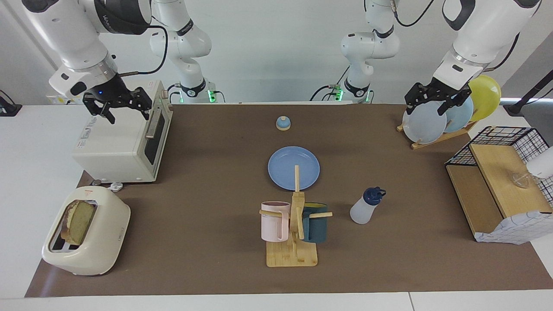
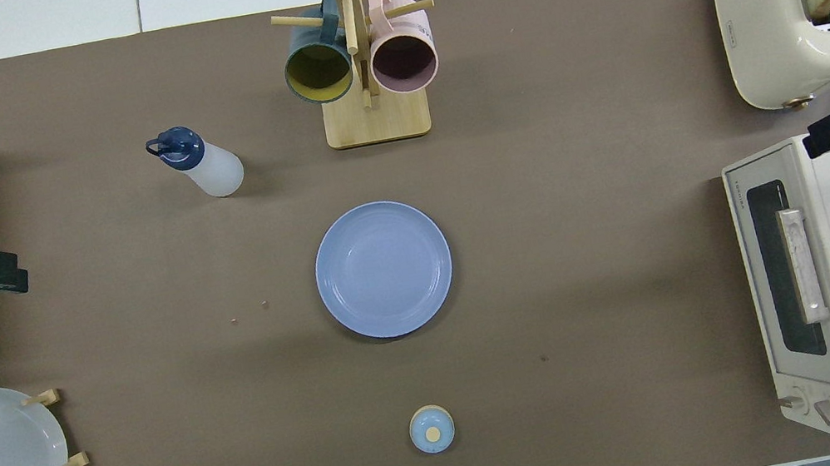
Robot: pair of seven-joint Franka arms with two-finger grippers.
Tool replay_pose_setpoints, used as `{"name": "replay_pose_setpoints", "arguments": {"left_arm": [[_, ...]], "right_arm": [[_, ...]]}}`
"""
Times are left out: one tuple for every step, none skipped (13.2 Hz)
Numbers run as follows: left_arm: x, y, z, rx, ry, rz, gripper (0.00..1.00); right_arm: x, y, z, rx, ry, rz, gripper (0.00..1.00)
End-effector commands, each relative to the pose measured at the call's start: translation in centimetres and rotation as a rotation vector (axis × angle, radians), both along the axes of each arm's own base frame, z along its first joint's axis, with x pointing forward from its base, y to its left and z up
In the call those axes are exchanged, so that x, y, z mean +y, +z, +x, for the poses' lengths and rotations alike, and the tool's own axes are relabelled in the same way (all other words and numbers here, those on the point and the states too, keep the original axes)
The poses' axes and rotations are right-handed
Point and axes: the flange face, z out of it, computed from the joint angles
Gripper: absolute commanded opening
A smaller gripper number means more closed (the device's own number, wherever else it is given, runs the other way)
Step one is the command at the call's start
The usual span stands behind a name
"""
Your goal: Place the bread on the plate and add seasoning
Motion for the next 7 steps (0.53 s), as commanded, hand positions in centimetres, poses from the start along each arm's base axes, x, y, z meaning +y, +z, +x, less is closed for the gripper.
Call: {"name": "replay_pose_setpoints", "arguments": {"left_arm": [[0.13, 0.31, -0.61, -0.012, 0.014, 0.013, 1.00], [0.14, 0.30, -0.63, -0.011, 0.011, 0.013, 1.00], [0.15, 0.23, -0.63, -0.009, 0.005, 0.014, 1.00], [0.15, 0.21, -0.65, -0.008, 0.005, 0.014, 1.00], [0.16, 0.24, -0.71, -0.003, 0.014, 0.015, 1.00], [-0.06, 0.24, -0.88, 0.004, 0.012, 0.016, 1.00], [-0.31, 0.23, -0.92, 0.006, 0.006, 0.016, 1.00]], "right_arm": [[0.19, 0.14, 0.11, -0.002, -0.017, 0.012, 1.00], [0.19, 0.22, 0.07, -0.004, -0.017, 0.012, 1.00], [0.19, 0.14, 0.11, -0.002, -0.017, 0.012, 1.00], [0.19, 0.14, 0.11, -0.002, -0.017, 0.012, 1.00], [0.17, 0.41, 0.02, -0.010, -0.017, 0.011, 1.00], [0.15, 0.75, 0.31, -0.042, -0.017, 0.009, 1.00], [0.07, 0.97, 0.67, -0.079, -0.018, 0.011, 1.00]]}}
